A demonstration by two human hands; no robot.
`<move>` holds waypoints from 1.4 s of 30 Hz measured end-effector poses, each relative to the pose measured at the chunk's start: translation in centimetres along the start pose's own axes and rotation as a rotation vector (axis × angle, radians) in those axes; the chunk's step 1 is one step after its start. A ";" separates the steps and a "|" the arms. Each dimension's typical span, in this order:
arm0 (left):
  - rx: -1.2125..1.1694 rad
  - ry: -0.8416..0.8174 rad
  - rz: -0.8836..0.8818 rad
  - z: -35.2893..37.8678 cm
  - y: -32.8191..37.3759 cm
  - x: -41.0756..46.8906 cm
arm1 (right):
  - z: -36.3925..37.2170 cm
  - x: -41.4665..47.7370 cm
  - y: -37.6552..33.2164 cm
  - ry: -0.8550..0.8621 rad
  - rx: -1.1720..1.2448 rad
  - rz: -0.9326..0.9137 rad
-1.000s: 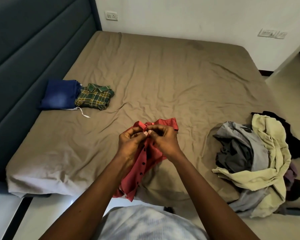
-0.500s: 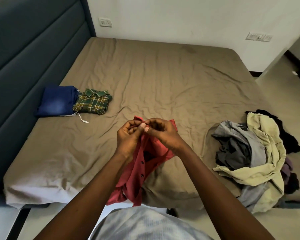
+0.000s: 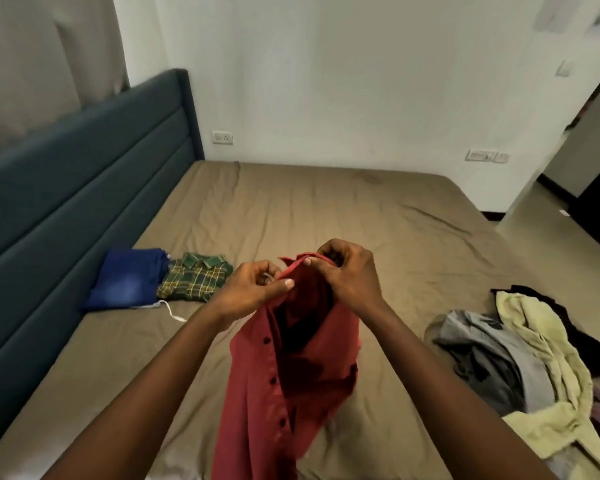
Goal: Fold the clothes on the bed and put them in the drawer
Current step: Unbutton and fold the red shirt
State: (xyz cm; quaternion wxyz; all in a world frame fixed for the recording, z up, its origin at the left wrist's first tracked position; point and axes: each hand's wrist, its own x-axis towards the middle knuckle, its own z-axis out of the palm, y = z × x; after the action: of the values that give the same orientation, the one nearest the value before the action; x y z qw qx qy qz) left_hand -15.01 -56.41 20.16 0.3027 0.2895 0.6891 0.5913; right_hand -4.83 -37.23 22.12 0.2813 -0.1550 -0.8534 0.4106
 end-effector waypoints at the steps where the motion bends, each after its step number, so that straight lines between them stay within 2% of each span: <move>1: 0.025 -0.033 -0.014 -0.9 0.4 -0.1 | -0.5 0.6 0.0 0.009 -0.086 -0.026; 4: 0.081 -0.201 -0.100 -4.6 1.2 0.0 | -2.0 2.5 0.3 -0.031 -0.331 -0.171; 6: 0.133 -0.329 -0.184 -6.9 1.3 0.4 | -2.9 3.5 1.1 -0.088 -0.400 -0.224; 8: 0.114 -0.368 -0.253 -8.5 1.2 1.1 | -3.4 4.4 2.4 -0.160 -0.459 -0.266; 10: 0.052 -0.294 -0.274 -9.6 1.2 2.3 | -3.5 5.2 4.1 -0.236 -0.525 -0.289; 13: 0.042 -0.025 -0.229 -10.6 1.6 4.4 | -3.1 6.1 6.7 -0.348 -0.545 -0.197; 16: -0.044 0.256 -0.148 -10.2 2.5 7.4 | -2.0 7.7 8.1 -0.338 -0.315 0.047; 18: -0.035 0.361 -0.120 -9.3 2.8 9.4 | -0.7 8.7 8.0 -0.262 0.068 0.309; 21: 0.068 0.325 -0.190 -6.7 1.6 10.9 | 1.7 8.7 8.2 -0.296 0.655 0.678; 23: 0.042 0.278 -0.254 -4.3 -0.7 10.4 | 3.3 7.3 9.2 -0.333 0.879 0.822; 25: 0.011 0.299 -0.305 -1.5 -3.7 9.8 | 4.7 5.4 11.0 -0.350 1.013 0.934; 28: -0.127 0.511 -0.348 2.4 -7.0 8.6 | 6.2 2.5 13.6 -0.437 0.905 1.076; 31: -0.156 0.806 -0.325 5.0 -9.5 7.9 | 7.1 0.3 15.4 -0.520 0.841 1.092; 33: -0.193 0.850 -0.353 5.9 -10.7 7.7 | 7.3 -0.6 15.3 -0.542 0.897 1.118; 36: -0.262 0.730 -0.374 6.5 -11.3 7.5 | 8.0 -0.6 15.1 -0.574 0.791 1.099; 38: -0.225 0.653 -0.371 6.4 -11.3 7.3 | 8.9 -0.2 15.3 -0.518 0.609 1.008; 39: -0.197 0.639 -0.371 6.5 -11.2 7.1 | 9.5 0.0 15.9 -0.494 0.488 0.903; 41: -0.149 0.631 -0.382 5.8 -11.2 6.9 | 10.0 0.9 16.9 -0.548 0.201 0.626; 42: -0.135 0.647 -0.394 5.0 -11.1 7.0 | 9.8 1.9 17.4 -0.645 0.056 0.491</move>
State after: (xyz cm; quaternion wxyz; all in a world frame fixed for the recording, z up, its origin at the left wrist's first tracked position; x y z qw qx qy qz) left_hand -16.21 -49.42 8.10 0.1958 -0.0709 0.7509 0.6268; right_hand -11.72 -31.60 4.09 -0.1030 -0.2099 -0.8240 0.5160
